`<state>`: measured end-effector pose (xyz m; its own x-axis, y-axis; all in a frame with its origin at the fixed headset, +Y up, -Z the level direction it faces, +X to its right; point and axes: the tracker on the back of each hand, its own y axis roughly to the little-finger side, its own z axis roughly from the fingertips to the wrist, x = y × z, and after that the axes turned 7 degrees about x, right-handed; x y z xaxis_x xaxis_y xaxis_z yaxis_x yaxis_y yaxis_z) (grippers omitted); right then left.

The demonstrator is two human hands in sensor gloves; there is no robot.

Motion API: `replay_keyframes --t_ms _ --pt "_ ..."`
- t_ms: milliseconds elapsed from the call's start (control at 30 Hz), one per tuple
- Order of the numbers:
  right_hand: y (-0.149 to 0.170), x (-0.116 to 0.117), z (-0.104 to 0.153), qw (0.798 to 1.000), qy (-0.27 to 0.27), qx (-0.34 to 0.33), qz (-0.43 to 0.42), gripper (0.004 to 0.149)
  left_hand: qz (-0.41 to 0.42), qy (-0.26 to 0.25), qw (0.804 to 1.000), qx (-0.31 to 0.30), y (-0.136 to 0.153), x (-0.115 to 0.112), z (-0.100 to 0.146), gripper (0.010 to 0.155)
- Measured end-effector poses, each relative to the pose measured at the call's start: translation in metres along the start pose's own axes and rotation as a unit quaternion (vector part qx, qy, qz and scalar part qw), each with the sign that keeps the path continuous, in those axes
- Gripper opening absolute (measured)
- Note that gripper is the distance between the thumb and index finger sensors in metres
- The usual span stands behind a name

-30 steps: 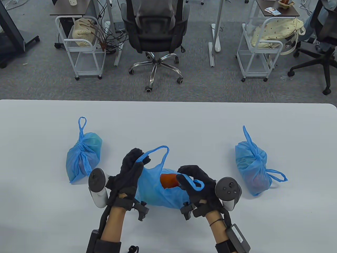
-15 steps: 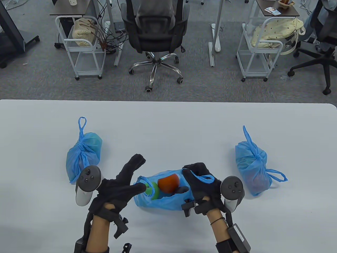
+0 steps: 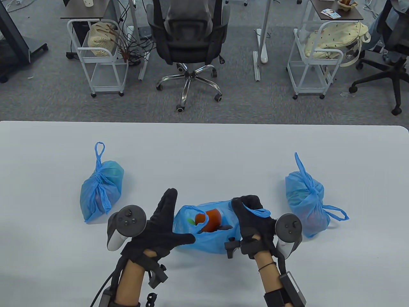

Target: Tie knot on plastic bag top

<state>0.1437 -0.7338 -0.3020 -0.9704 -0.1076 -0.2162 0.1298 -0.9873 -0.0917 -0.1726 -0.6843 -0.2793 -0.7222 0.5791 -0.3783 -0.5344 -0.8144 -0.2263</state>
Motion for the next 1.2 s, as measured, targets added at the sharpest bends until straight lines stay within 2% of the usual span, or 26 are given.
replay_keyframes --t_ms 67,200,267,333,400,467,533,667,700,733,767,800,900,1033,1200 --pt "0.0 0.0 0.001 1.0 0.0 0.0 -0.001 0.03 -0.018 -0.048 0.999 -0.007 -0.001 -0.005 -0.002 0.109" --pt "0.0 0.001 0.0 1.0 -0.002 -0.006 0.0 0.03 -0.048 -0.138 0.989 0.001 0.001 -0.01 -0.003 0.062" --pt "-0.001 0.002 0.001 1.0 -0.002 -0.012 0.0 0.03 -0.024 -0.181 0.983 -0.006 0.004 -0.013 -0.003 0.042" --pt "-0.002 0.002 0.003 1.0 0.006 -0.016 -0.002 0.031 0.044 -0.178 0.983 -0.014 0.009 -0.016 -0.004 0.036" --pt "-0.003 0.004 0.003 1.0 0.002 -0.025 -0.005 0.032 0.122 -0.159 0.98 -0.017 0.014 -0.019 -0.006 0.033" --pt "-0.004 0.006 0.003 0.999 -0.006 -0.032 -0.012 0.038 0.158 -0.163 0.974 -0.019 0.017 -0.021 -0.008 0.033" --pt "-0.005 0.008 0.003 0.998 -0.035 -0.042 -0.044 0.04 0.196 -0.165 0.966 -0.018 0.023 -0.022 -0.009 0.034" --pt "-0.009 0.016 0.002 0.991 -0.096 -0.056 -0.077 0.036 0.272 -0.134 0.953 -0.016 0.033 -0.025 -0.011 0.045" --pt "-0.009 0.017 0.002 0.989 -0.109 -0.058 -0.086 0.036 0.283 -0.129 0.95 -0.017 0.035 -0.026 -0.012 0.042" --pt "-0.008 0.019 0.002 0.985 -0.122 -0.053 -0.109 0.036 0.304 -0.122 0.945 -0.016 0.038 -0.028 -0.012 0.046" --pt "-0.008 0.02 0.002 0.982 -0.128 -0.052 -0.126 0.036 0.317 -0.117 0.941 -0.018 0.039 -0.029 -0.013 0.043" --pt "-0.008 0.021 0.002 0.978 -0.138 -0.048 -0.151 0.036 0.334 -0.11 0.936 -0.019 0.041 -0.03 -0.013 0.047" --pt "-0.008 0.024 0.0 0.967 -0.175 -0.043 -0.179 0.036 0.369 -0.09 0.925 -0.022 0.045 -0.033 -0.016 0.046" --pt "-0.011 0.024 0.002 0.978 -0.153 -0.058 -0.13 0.037 0.394 -0.073 0.916 -0.029 0.049 -0.035 -0.017 0.045" --pt "-0.018 0.024 0.004 0.989 -0.105 -0.103 0.013 0.037 0.412 -0.045 0.909 -0.046 0.047 -0.037 -0.02 0.044"
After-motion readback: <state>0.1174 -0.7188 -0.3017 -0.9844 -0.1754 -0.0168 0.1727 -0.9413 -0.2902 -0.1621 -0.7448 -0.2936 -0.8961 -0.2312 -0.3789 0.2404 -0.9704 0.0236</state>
